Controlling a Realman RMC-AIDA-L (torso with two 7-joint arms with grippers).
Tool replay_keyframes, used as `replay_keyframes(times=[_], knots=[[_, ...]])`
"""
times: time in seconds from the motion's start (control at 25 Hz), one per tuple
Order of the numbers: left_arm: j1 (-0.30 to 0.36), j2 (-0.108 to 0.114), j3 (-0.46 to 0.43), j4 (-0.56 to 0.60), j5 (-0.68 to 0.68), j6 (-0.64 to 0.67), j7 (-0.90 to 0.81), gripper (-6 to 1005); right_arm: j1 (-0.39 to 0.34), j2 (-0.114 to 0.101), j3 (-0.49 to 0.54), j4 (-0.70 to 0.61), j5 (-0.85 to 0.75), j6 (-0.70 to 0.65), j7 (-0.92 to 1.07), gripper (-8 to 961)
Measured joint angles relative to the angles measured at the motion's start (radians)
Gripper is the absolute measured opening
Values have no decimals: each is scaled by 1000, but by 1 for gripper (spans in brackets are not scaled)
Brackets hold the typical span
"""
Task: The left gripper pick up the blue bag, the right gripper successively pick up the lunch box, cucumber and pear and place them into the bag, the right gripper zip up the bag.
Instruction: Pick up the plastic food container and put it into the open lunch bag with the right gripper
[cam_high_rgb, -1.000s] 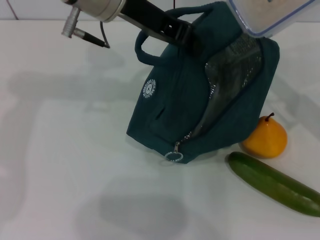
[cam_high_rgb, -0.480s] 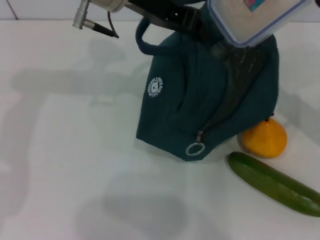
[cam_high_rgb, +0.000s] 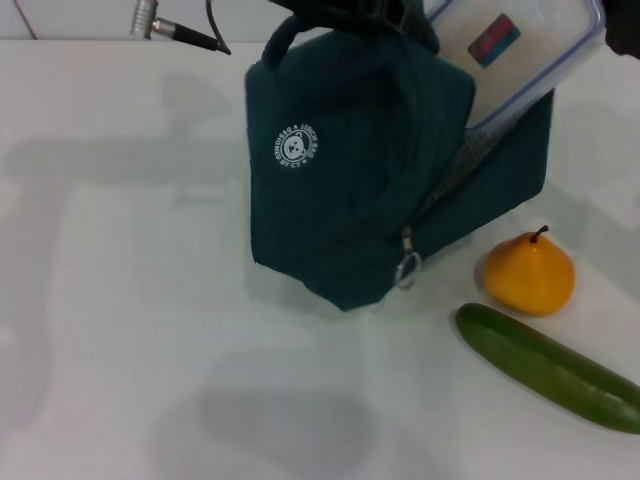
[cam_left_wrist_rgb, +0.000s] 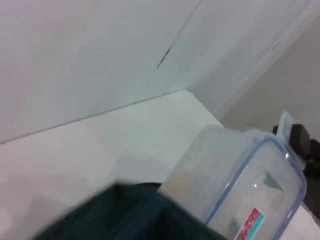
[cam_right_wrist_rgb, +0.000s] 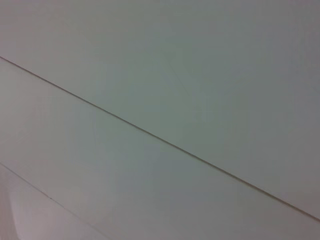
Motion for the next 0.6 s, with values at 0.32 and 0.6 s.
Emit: replay_keyframes(times=[0.32, 0.6], knots=[[9, 7, -49, -64, -67, -2, 41, 52, -28, 0, -29, 0, 0, 15, 0, 96], [8, 28, -55, -184, -207, 0, 96, 52, -10, 0, -80, -9, 0, 60, 0, 96]])
